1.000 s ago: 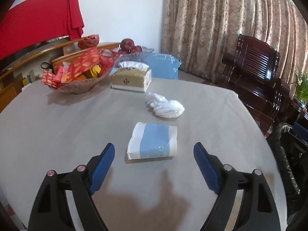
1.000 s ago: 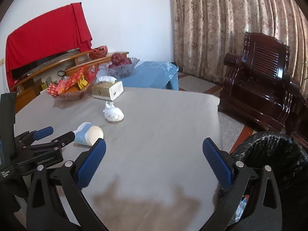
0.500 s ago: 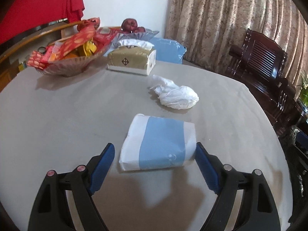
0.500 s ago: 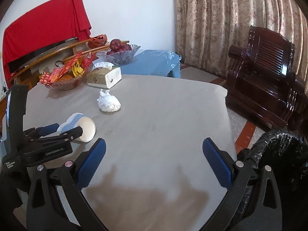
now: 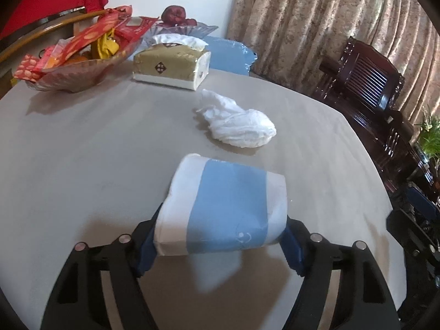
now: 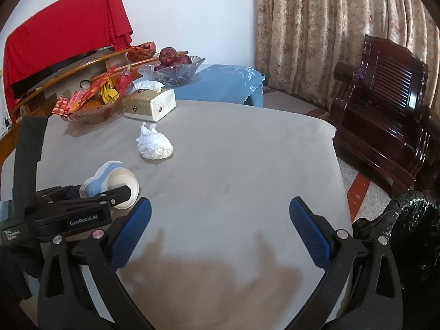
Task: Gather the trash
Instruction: 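Grasp the blue-and-white paper cup with the left tool while the right tool grasps the white tissue ball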
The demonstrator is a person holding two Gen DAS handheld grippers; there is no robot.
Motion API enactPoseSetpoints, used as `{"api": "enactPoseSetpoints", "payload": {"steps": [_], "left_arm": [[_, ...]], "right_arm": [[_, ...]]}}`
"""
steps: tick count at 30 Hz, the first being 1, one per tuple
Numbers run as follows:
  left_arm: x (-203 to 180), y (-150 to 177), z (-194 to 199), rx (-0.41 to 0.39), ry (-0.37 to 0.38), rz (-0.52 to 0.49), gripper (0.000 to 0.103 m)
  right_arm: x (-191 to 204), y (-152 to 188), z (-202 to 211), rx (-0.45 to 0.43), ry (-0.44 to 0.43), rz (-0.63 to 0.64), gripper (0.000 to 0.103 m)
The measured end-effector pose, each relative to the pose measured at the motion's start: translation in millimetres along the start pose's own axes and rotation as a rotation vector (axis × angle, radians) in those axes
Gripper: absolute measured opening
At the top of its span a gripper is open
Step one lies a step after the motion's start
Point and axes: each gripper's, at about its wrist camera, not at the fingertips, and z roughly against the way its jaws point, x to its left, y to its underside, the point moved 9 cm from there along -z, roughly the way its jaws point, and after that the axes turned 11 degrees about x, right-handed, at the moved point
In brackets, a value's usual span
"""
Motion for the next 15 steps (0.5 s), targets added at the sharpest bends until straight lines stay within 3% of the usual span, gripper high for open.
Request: {"api": "enactPoseSetpoints", "payload": {"steps": [6,15], "left_arm": [[8,-6,20,-0.079,-0.034,-0.004,0.073],[73,-25,41,-0.151,-0.162,0.088,0.073]], "right_arm": [[7,-10,-6,-0.01,-0.005,0.006,0.098],[42,-54,-39,-0.03,-0.029,0.002,0.098]]}}
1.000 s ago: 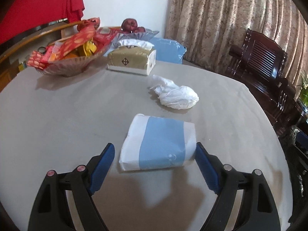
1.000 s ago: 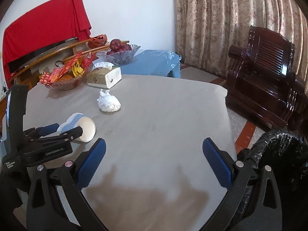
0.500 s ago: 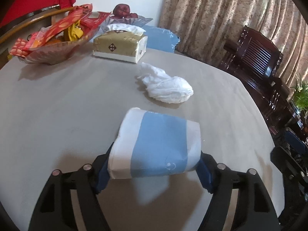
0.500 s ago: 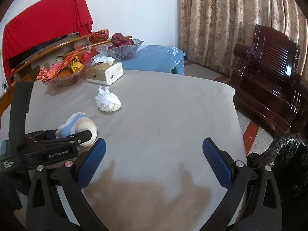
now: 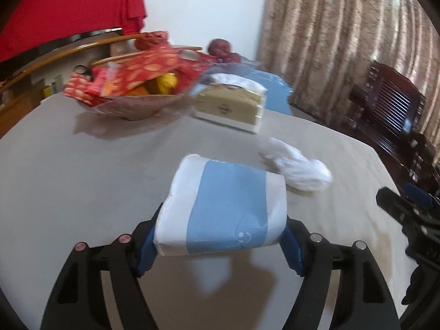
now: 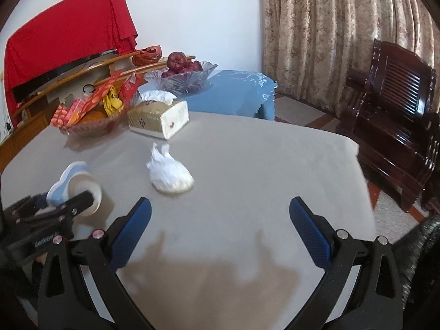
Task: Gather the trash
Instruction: 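Grasp the blue-and-white paper cup with the left tool while the right tool grasps the white tissue ball, then carry cup and tissue ball over the bin and open both tools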
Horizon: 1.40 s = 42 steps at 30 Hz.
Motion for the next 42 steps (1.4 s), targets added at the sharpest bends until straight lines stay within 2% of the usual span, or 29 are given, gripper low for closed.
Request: {"api": "enactPoseSetpoints", "payload": {"steps": [6,15,16,18,21,22,23,25,33,42], "left_arm": [[28,-12,-15,0.0,-0.043,0.025,0.073],[43,-12,-27,0.038,-0.016,0.076,0.073],[43,-12,-27,0.041,-0.012,0.078,0.073],[44,-11,-29,0.048,-0.012,0.083,0.073],[44,-12,-31,0.054,-0.012,0.082,0.073],[43,-12,-30,0.051,-0.012,0.079,0.073],[42,-12,-29,0.047,-0.014,0.075,0.073],[40,-13,-26,0.034,-0.021,0.063,0.073],[25,-11,3,-0.007,-0.009,0.039,0.073],[-16,-15,63,-0.082,0.017,-0.017,0.073]], "right_arm": [[24,-21,-33,0.016,0.005,0.023,0.098],[45,-29,-78,0.111,-0.006,0.042,0.096],[46,-28,-81,0.125,-0.015,0.044,0.094],[53,-23,-89,0.167,-0.051,0.059,0.065],[61,-15,-94,0.217,-0.124,0.067,0.048],[63,-14,-92,0.213,-0.127,0.077,0.045],[65,-14,-88,0.202,-0.13,0.09,0.037],[66,-15,-80,0.194,-0.142,0.1,0.033],[57,-19,-27,0.117,-0.153,0.08,0.033],[30,-14,47,0.039,-0.144,0.038,0.033]]}}
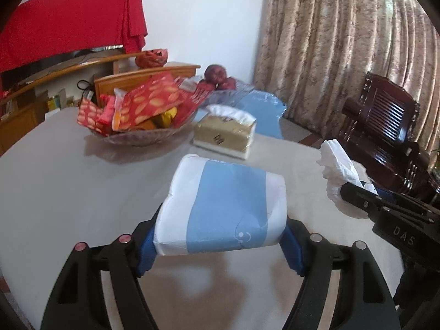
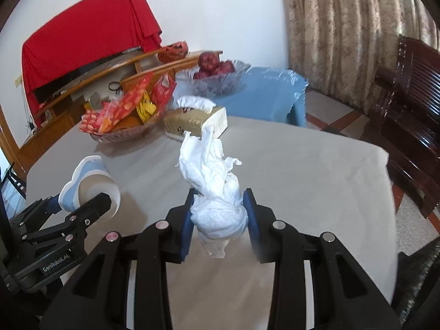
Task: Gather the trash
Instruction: 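Carry cup and tissue ball over the bin and open both tools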
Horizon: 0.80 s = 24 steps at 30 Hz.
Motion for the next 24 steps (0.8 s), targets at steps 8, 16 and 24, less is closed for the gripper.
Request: {"api": "enactPoseSetpoints", "payload": {"steps": [8,16,24], "left_arm": [[-34,1,47,-0.036,0.024,-0.027,0.073],[-72,11,83,-0.062,0.062,-0.066,0.073],[-107,24,111,-0.088,0.101,-0.104,0.073]], "right_arm": [[-18,14,64,-0.058,0.014,-0.029,0.033],[-39,33,119,-0.103,0.042,-0.059,0.034],[-57,52,166,-0.149,0.071,-0.077,0.034]]}}
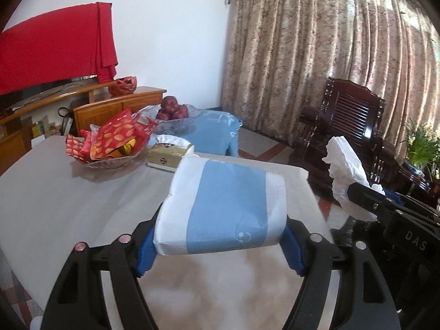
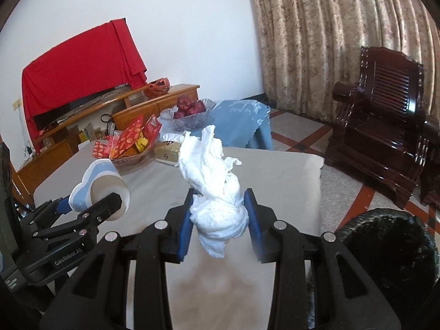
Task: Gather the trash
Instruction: 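Carry cup and tissue ball over the bin and open both tools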
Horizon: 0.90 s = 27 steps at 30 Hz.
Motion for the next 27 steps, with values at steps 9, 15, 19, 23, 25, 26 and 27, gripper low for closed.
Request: {"api": "enactPoseSetpoints", "payload": {"steps": [9,15,19,23,25,26,27], "left_arm": [[-38,6,23,-0.025,0.041,-0.051,0.073],[-67,8,29,-0.028,0.081,-0.083,0.073],[-89,9,30,-0.035,0.109,-0.115,0.073],[-112,9,30,-0.036,0.139,-0.144,0.073],[-124,8,29,-0.038,0.154,-0.159,0.073],[-127,8,28,-0.037,0.159,-0.163,0.073],[-132,9,27,-0.036,0.165,-0.168,0.073]], "right_arm": [[-32,17,45,-0.037,0.05,-0.03,0.034],[-59,26,68,-0.058,0.087,-0.055,0.034],[-80,33,81,-0.067,0.12,-0.078,0.034],[-100,40,91,-0.072,0.154,-0.101,0.034],[-109,42,94,-0.074,0.169,-0.11,0.034],[-114,44,97,-0.075,0.176,-0.115,0.034],[-117,45,98,-0.076,0.181,-0.119,0.034]]}}
